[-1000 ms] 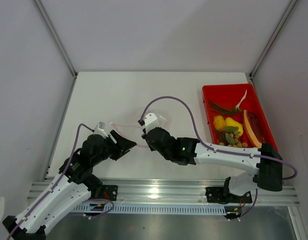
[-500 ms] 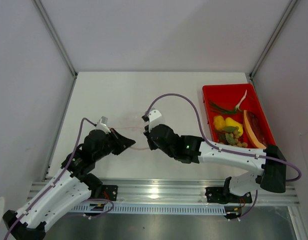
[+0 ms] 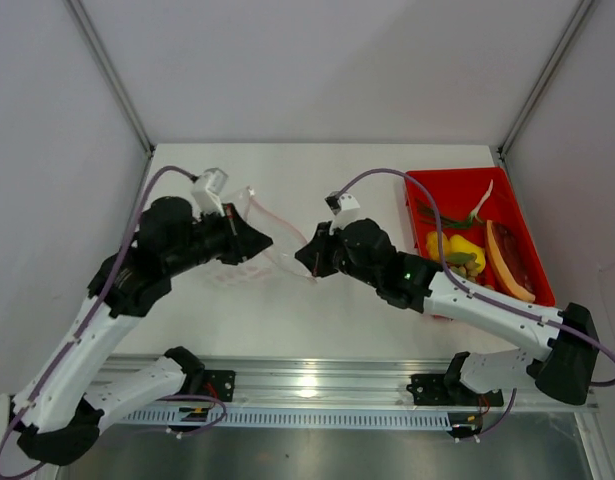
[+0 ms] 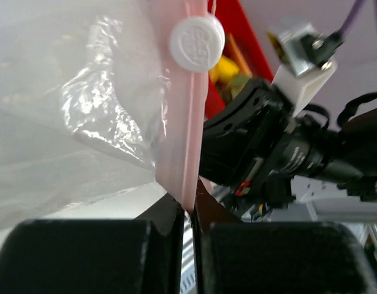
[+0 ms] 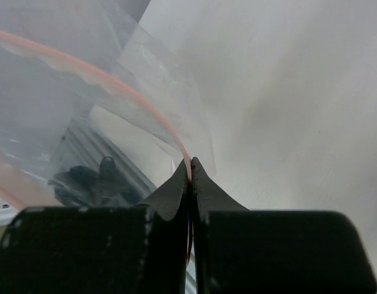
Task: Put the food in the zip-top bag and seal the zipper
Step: Open the zipper of the food storage bag at the center of the board.
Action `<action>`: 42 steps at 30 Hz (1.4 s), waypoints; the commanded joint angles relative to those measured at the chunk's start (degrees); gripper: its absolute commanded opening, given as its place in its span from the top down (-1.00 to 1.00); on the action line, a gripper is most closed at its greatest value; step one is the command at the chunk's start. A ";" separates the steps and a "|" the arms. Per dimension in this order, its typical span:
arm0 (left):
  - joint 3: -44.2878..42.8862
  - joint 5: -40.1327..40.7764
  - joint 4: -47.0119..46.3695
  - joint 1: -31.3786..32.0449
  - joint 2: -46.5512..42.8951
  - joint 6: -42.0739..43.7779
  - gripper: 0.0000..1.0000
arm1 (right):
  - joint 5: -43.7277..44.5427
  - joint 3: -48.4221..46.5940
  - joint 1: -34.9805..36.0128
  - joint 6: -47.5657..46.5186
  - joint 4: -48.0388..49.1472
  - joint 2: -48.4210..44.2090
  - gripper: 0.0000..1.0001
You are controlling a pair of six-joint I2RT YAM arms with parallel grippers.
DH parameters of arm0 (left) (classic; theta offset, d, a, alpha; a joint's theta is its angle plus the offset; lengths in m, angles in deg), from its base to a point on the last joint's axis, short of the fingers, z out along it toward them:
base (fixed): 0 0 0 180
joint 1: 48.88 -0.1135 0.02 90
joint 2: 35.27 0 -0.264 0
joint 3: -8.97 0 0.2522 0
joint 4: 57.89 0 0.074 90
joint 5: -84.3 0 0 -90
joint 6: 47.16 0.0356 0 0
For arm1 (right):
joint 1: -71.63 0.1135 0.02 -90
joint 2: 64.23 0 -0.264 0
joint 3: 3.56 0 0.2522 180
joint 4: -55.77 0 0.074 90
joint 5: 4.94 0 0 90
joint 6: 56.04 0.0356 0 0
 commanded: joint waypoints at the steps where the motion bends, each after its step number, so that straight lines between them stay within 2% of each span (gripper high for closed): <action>1: 1.61 -11.28 4.41 0.96 6.93 4.35 0.85 | -4.16 4.48 -1.71 5.65 2.05 -2.82 1.00; 3: 5.38 -15.07 2.31 2.45 10.28 4.26 0.86 | -4.60 8.78 -2.15 7.93 3.46 -4.66 1.00; 7: 7.77 -12.53 -0.16 8.95 15.20 4.87 0.87 | -2.07 15.64 -2.42 11.27 4.08 -7.22 1.00; 16: 5.23 -12.88 -5.35 11.60 22.05 4.34 0.84 | 5.75 24.79 -6.46 17.95 -1.70 -16.88 1.00; 20: -1.98 -11.48 -2.37 11.60 24.61 6.71 0.85 | 4.37 25.67 -9.71 20.76 -3.65 -22.15 1.00; 24: -8.13 -10.69 -1.75 11.60 26.89 8.03 0.85 | -0.38 26.37 -11.82 23.22 -3.75 -20.85 1.00; 27: -15.68 -11.74 -0.26 11.86 29.35 8.47 0.85 | -5.91 28.13 -11.65 25.16 1.69 -18.31 1.00; 30: -18.68 -11.22 0.71 11.95 29.62 8.83 0.85 | -11.80 27.08 -11.47 25.96 6.01 -15.06 1.00; 33: -18.34 -9.29 2.11 11.95 27.61 9.35 0.84 | -17.33 24.98 -11.47 27.01 9.52 -12.86 1.00; 35: -17.47 -8.41 2.47 12.04 26.81 9.79 0.82 | -17.88 23.74 -11.47 27.54 8.92 -12.50 1.00; 42: -13.69 -12.96 2.74 12.22 29.88 9.62 0.79 | -9.10 22.33 -12.00 26.57 -1.44 -17.32 1.00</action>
